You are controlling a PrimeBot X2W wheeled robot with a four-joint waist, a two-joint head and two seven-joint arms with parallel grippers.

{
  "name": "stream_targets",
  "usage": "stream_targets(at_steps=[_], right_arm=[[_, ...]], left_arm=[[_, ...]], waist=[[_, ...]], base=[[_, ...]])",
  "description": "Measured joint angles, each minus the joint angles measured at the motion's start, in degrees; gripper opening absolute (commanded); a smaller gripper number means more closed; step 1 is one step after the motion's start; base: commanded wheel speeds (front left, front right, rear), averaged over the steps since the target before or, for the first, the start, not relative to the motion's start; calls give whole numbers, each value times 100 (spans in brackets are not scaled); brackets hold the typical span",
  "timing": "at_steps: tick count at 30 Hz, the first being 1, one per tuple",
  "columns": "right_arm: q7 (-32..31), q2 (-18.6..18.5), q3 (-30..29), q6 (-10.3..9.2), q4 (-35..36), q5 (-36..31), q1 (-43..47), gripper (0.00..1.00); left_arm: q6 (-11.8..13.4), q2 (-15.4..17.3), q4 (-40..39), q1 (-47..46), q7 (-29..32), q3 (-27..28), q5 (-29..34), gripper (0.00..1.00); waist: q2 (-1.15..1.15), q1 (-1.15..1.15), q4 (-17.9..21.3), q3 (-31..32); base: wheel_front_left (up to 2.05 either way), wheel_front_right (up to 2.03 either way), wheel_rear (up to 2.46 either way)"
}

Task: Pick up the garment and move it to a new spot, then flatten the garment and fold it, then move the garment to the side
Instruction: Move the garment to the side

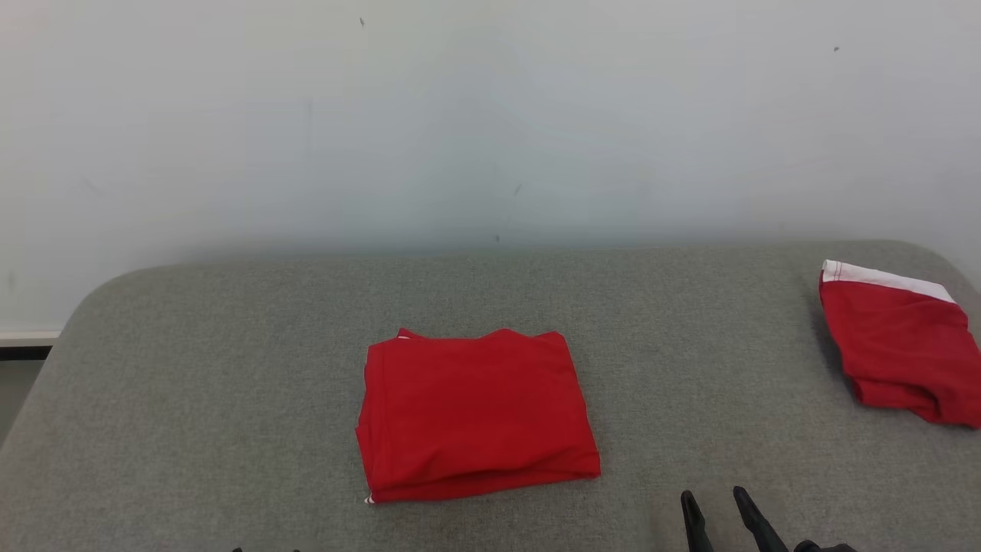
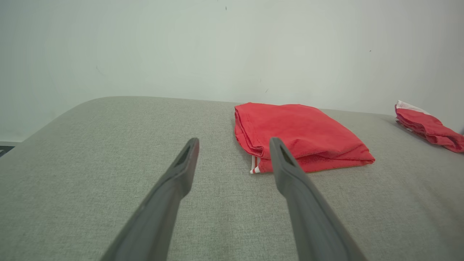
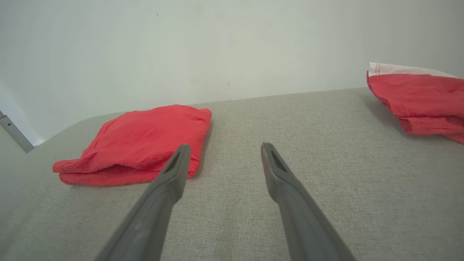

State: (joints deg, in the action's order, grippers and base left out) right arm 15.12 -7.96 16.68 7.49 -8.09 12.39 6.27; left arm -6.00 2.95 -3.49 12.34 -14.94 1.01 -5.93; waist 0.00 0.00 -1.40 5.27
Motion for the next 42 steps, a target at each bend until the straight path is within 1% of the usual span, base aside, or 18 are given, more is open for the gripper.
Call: stream_targets(at_steps=[2, 4, 7, 9, 13, 17, 21, 23, 27, 30, 36, 42], right_arm=[[1, 77, 87, 0, -229, 606, -176, 100], [1, 175, 99, 0, -387, 1389, -416, 100], [1, 126, 211, 0, -655, 2252, -818, 100], [1, 15, 344, 0, -856, 2762, -1093, 100], [-22, -274, 825, 0, -1391, 3732, -1702, 100], [-218, -603, 1318, -1, -1875, 4399, -2273, 100], [-471, -800, 1658, -1, -2206, 4991, -2728, 100], [-642, -854, 1757, -1, -2262, 5408, -2893, 100], [-765, -978, 1860, -1, -2459, 5949, -3144, 100], [-894, -1002, 1971, -1, -2561, 6260, -3268, 100], [-1002, -1122, 2323, -1, -2781, 6379, -3595, 100], [-1033, -1211, 2551, -2, -3059, 6516, -3917, 100]], left_arm=[[0, 0, -9, -7, 0, -59, 1, 100], [3, -3, -15, -13, 0, -137, 12, 100], [2, -2, -11, -63, 0, -223, 92, 100], [3, -3, -22, -75, 0, -298, 103, 100], [4, -3, -34, -144, 0, -443, 129, 100], [2, -4, -30, -222, 0, -590, 163, 100], [-3, -4, -56, -337, 0, -715, 180, 100], [-4, -5, -76, -421, 0, -756, 181, 100], [-22, -4, -122, -565, 0, -854, 181, 100], [-21, -4, -194, -675, 0, -922, 179, 100], [1, -4, -263, -829, 0, -1003, 178, 100], [14, -4, -332, -956, 0, -1078, 177, 100]], waist=[[0, 0, -41, -23], [0, 0, -88, -52], [0, 0, -180, -101], [0, 0, -248, -146], [0, 1, -395, -260], [0, 0, -562, -376], [0, 1, -716, -529], [0, 1, -786, -618], [0, 1, -920, -808], [0, 1, -1010, -950], [0, 1, -1158, -1210], [0, 0, -1264, -1422]], base=[[0, 0, 0], [0, 0, 0], [0, 0, 0], [0, 0, 0], [0, 0, 0], [0, 0, 0], [0, 0, 0], [0, 0, 0], [0, 0, 0], [0, 0, 0], [0, 0, 0], [0, 0, 0]])
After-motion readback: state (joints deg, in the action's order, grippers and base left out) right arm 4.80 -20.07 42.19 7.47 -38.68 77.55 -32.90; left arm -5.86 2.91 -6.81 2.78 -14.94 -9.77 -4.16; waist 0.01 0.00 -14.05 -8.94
